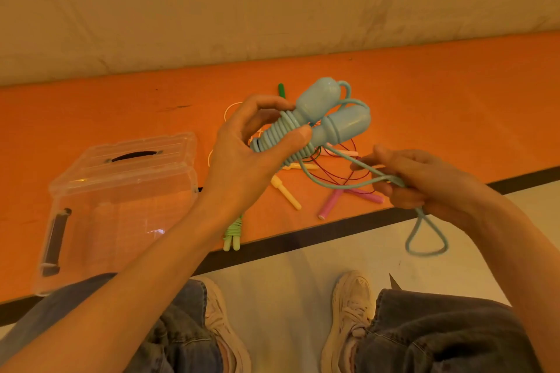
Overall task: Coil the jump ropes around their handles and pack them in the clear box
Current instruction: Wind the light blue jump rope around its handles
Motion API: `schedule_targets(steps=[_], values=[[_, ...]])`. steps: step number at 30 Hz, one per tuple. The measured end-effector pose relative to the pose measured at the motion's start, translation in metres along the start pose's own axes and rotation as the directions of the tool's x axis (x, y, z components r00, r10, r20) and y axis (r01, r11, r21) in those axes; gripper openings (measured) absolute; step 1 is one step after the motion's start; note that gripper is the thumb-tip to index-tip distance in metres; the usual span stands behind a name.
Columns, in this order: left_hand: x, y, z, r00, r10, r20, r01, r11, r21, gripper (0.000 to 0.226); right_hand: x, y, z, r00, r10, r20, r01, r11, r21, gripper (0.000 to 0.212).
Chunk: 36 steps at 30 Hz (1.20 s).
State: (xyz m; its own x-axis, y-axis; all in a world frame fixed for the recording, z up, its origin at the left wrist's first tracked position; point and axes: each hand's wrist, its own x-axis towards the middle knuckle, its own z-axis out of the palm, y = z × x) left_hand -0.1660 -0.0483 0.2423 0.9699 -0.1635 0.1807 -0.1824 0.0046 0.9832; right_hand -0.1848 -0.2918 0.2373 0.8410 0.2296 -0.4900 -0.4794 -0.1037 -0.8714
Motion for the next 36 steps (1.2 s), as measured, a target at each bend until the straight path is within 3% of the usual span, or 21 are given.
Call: schedule_targets(steps=[1,4,6,10,12,14,16,17,25,28,33,36], values=[[0.001,0.000,-0.001,1.000,-0.011,-0.015,0.011,1.000,-0.006,0.026,-0.003,-0.001,-0.003,0.999,-0.043,0.008,0.043,0.999,0.012,0.055],[0.002,-0.001,-0.003,0.999,-0.015,-0.038,0.014,1.000,-0.013,0.027,-0.013,-0.003,-0.015,0.994,-0.109,-0.020,0.107,0.992,-0.072,0.026],[0.001,-0.002,-0.002,1.000,0.001,-0.031,0.000,1.000,0.030,0.028,-0.015,-0.003,-0.019,0.991,-0.110,-0.082,0.096,0.982,-0.164,0.017],[-0.001,-0.003,0.001,0.999,0.054,-0.004,-0.054,0.995,0.088,0.027,-0.015,0.003,-0.033,0.976,-0.085,-0.201,0.079,0.996,-0.041,0.022],[-0.001,-0.004,0.001,0.998,0.066,-0.006,-0.065,0.994,0.088,0.027,-0.016,0.004,-0.042,0.971,-0.054,-0.233,0.050,0.998,-0.024,0.040],[-0.002,-0.003,0.001,0.997,0.082,0.004,-0.082,0.993,0.085,0.027,-0.016,0.008,-0.046,0.966,-0.019,-0.257,-0.041,0.973,-0.225,0.028],[-0.003,-0.002,0.003,0.994,0.104,0.020,-0.105,0.989,0.101,0.027,-0.015,0.011,-0.040,0.967,0.035,-0.251,-0.148,0.881,-0.449,0.008],[-0.004,-0.002,0.003,0.994,0.110,0.022,-0.112,0.988,0.107,0.027,-0.015,0.012,-0.036,0.969,0.067,-0.238,-0.185,0.838,-0.514,0.008],[-0.009,0.000,0.006,0.990,0.121,0.078,-0.133,0.974,0.181,0.027,-0.010,0.016,-0.023,0.987,0.154,-0.042,-0.140,0.701,-0.699,0.016],[-0.010,0.000,0.009,0.988,0.114,0.108,-0.134,0.971,0.200,0.027,-0.006,0.015,-0.017,0.994,0.104,0.026,-0.057,0.717,-0.694,0.021],[-0.015,-0.002,0.016,0.982,0.095,0.161,-0.128,0.970,0.207,0.028,-0.001,0.008,0.013,0.981,-0.194,0.007,0.184,0.913,-0.365,0.031],[-0.015,-0.002,0.017,0.980,0.083,0.179,-0.116,0.976,0.183,0.029,0.006,0.009,0.023,0.963,-0.270,-0.021,0.252,0.921,-0.299,0.057]])
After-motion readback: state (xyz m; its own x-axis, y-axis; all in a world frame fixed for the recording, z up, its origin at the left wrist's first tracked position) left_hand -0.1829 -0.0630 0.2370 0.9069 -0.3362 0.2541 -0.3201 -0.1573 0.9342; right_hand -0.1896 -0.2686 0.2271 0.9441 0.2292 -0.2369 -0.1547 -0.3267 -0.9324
